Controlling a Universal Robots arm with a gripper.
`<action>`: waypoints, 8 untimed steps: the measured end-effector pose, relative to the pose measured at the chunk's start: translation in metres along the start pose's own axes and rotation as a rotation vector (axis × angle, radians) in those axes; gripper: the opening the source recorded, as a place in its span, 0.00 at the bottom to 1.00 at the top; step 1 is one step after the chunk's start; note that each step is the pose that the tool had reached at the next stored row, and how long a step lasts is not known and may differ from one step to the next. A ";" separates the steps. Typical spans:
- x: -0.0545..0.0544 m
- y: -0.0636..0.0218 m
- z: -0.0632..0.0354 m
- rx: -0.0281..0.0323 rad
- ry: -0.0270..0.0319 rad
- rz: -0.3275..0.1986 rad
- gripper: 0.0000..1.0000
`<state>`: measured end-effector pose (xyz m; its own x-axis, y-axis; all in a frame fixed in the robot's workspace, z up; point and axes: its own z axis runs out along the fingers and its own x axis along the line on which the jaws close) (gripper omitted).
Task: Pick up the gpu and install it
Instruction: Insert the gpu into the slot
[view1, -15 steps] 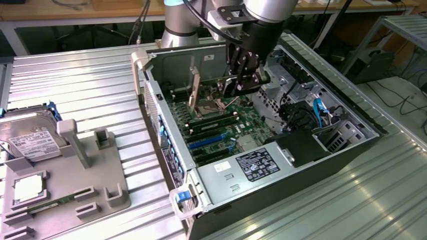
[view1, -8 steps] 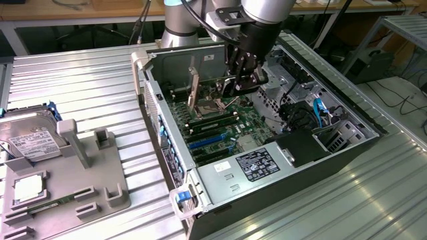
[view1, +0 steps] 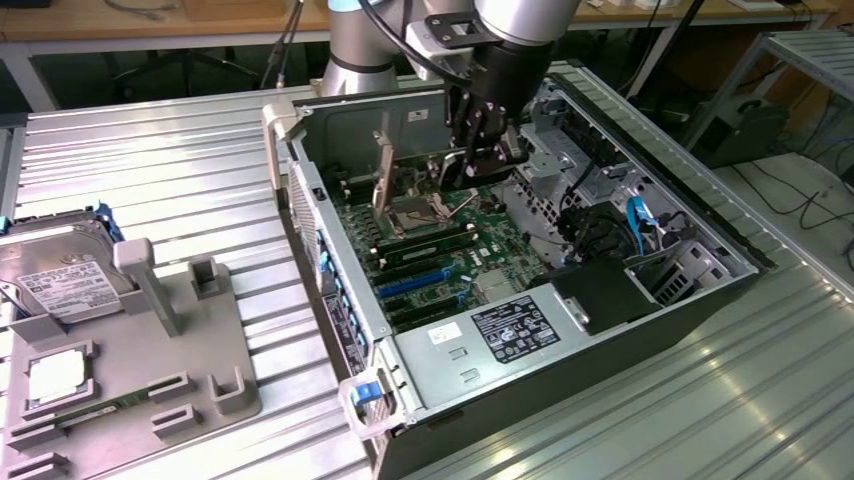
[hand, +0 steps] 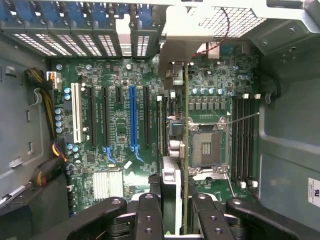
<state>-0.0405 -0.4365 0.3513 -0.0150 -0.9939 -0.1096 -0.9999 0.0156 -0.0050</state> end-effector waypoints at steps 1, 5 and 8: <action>0.000 0.0000 0.0012 0.0001 -0.0001 0.000 0.28; 0.000 0.0003 0.0046 0.0000 0.0001 0.000 0.28; 0.001 0.0008 0.0060 0.0000 0.0002 0.000 0.28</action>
<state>-0.0413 -0.4363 0.3453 -0.0149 -0.9939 -0.1094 -0.9999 0.0156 -0.0050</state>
